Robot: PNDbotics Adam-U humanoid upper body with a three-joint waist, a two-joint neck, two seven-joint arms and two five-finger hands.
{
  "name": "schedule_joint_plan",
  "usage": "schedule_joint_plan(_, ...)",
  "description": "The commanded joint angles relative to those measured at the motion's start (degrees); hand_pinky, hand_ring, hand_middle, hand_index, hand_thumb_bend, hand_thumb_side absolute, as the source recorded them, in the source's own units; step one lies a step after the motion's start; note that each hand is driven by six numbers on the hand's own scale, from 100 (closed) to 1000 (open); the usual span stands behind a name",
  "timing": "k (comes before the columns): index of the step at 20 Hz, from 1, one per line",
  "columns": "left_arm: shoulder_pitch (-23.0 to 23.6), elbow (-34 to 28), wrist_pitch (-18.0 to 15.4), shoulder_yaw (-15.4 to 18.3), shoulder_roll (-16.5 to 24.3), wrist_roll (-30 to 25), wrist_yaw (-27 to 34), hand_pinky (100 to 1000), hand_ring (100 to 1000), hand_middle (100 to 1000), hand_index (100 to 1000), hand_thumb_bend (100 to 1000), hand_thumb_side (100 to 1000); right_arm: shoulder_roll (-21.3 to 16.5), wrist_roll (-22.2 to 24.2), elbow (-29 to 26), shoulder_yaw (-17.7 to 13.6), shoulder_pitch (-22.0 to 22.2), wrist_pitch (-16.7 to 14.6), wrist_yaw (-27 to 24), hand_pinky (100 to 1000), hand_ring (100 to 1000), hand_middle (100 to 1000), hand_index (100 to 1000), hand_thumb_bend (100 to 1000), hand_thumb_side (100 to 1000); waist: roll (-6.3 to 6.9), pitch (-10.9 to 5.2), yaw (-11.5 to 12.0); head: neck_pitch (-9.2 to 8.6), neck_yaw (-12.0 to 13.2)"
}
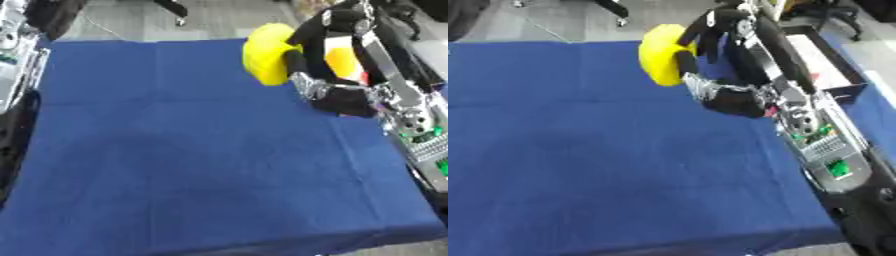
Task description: Pick up the objects with one hand, pass them to the other hand, and then place them into the box on the other side of the table.
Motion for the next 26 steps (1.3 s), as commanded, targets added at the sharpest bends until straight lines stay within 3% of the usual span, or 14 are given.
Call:
schedule_joint_plan(1, 1.61, -3.78, -0.55, 2.18, 1.91, 2.95, 0.09, 832, 603, 697, 766, 635, 818, -4.47, -2.78, 2.99, -4.14, -1.7, 1.94, 1.39, 405, 449, 255, 310, 100, 100, 0.05, -0.87, 0.45, -0.15, -2.23)
schedule_joint_plan(7, 8.55, -11.37, -1.17, 4.59, 0.69, 8.1, -0.59, 831, 606, 695, 765, 607, 808, -8.61, -2.66, 11.36, -11.24, -3.29, 7.04, 4.03, 419, 460, 257, 316, 100, 100, 0.69, -0.53, 3.06, -0.15, -6.64)
schedule_joint_plan(14, 14.32, -18.23, -0.84, 7.44, -2.41, 12.46, -1.52, 828, 603, 687, 760, 581, 809, -6.59, -1.52, 21.37, -21.17, -3.72, 13.2, 7.15, 456, 479, 270, 336, 100, 100, 1.09, 0.45, 7.35, -0.15, -11.86)
schedule_joint_plan(18, 17.35, -20.15, -0.45, 8.56, -4.06, 13.88, -1.12, 824, 596, 679, 755, 566, 816, -6.27, -1.42, 27.4, -26.7, -4.58, 16.91, 9.93, 530, 517, 327, 406, 100, 100, 0.84, 0.88, 9.34, -0.15, -13.55)
schedule_joint_plan(21, 19.06, -20.96, -0.14, 9.12, -5.43, 14.38, -0.75, 824, 597, 680, 755, 564, 818, -6.68, -0.99, 32.37, -26.97, -5.92, 19.97, 12.93, 643, 620, 479, 619, 100, 100, 0.65, 0.89, 10.0, -0.15, -14.08)
schedule_joint_plan(24, 19.99, -21.5, 0.07, 9.49, -6.31, 14.63, -0.85, 825, 598, 682, 756, 563, 818, -7.15, -0.23, 37.08, -25.54, -7.3, 22.87, 15.81, 689, 692, 586, 725, 100, 100, 0.48, 0.77, 10.19, -0.15, -14.23)
schedule_joint_plan(25, 20.18, -21.62, 0.13, 9.58, -6.52, 14.71, -0.89, 825, 599, 682, 757, 562, 819, -7.24, 0.19, 38.53, -25.18, -7.62, 23.76, 16.59, 710, 726, 638, 768, 100, 122, 0.45, 0.72, 10.22, -0.15, -14.25)
schedule_joint_plan(26, 20.37, -21.71, 0.17, 9.63, -6.69, 14.76, -0.92, 825, 599, 684, 757, 561, 822, -7.34, 0.85, 40.03, -24.76, -7.94, 24.68, 17.18, 723, 745, 687, 798, 147, 224, 0.44, 0.67, 10.24, -0.15, -14.25)
